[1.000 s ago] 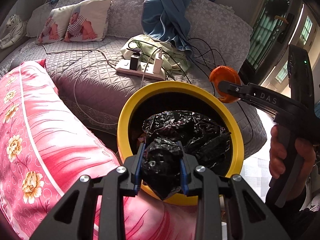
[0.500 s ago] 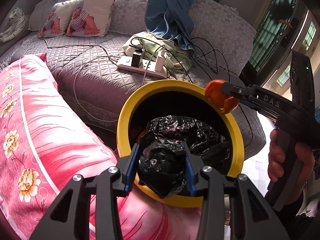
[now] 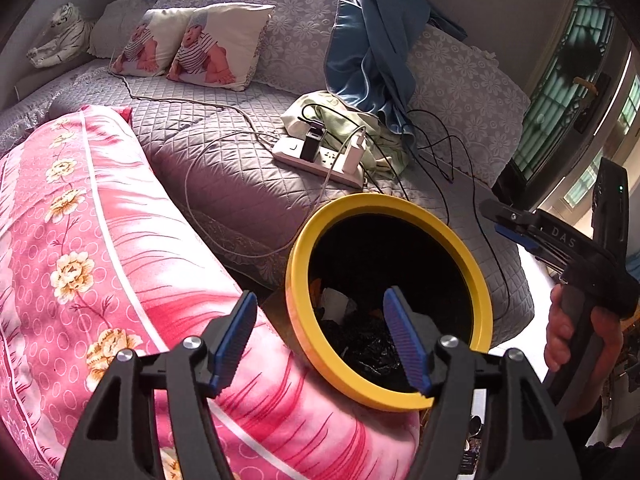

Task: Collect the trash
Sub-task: 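Move both open tools from the bin back to the bed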

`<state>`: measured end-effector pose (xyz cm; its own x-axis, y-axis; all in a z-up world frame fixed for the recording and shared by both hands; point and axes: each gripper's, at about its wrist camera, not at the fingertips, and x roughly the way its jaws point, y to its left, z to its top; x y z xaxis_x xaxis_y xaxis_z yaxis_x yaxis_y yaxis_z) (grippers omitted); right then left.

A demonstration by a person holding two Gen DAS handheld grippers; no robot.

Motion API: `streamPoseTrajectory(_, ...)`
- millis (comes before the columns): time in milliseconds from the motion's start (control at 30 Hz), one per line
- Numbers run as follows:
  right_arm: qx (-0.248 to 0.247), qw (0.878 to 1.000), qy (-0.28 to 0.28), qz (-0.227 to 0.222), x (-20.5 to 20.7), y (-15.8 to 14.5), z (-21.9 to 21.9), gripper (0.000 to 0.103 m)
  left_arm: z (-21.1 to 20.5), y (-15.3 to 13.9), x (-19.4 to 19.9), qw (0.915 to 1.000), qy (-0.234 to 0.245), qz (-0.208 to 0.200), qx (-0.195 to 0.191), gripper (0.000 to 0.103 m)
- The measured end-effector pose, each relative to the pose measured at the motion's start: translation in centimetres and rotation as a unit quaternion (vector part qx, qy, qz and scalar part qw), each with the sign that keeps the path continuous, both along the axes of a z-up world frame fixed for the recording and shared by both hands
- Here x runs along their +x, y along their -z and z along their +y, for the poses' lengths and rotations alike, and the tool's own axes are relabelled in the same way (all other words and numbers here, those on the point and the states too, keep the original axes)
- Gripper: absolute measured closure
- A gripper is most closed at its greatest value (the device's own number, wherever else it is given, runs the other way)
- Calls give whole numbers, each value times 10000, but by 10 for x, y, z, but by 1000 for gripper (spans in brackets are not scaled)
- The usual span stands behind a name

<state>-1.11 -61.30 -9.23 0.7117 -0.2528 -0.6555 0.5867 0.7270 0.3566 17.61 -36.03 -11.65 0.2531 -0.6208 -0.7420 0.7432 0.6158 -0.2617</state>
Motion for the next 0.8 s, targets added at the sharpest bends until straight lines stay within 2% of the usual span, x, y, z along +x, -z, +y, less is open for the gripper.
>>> streamPoseTrajectory(267, -96, 9987, -493, 7, 22, -9, 31, 48, 85, -22, 14, 9970, -713, -269, -105, 33)
streamPoseTrajectory(367, -93, 9963, -849, 19, 39, -10, 54, 47, 126, -26, 21, 9934, -1103, -310, -94, 27)
streamPoseTrajectory(467, -46, 9918, -1275, 15, 60, -13, 81, 46, 169, -32, 26, 9879, -1493, -418, -34, 25)
streamPoseTrajectory(667, -313, 9743, -2228, 56, 103, -24, 152, 42, 251, -37, 24, 9740, -2196, -552, 24, 21)
streamPoseTrajectory(800, -508, 9557, -2895, 137, 134, -26, 206, 42, 295, -32, 18, 9663, -2521, -508, 52, 21)
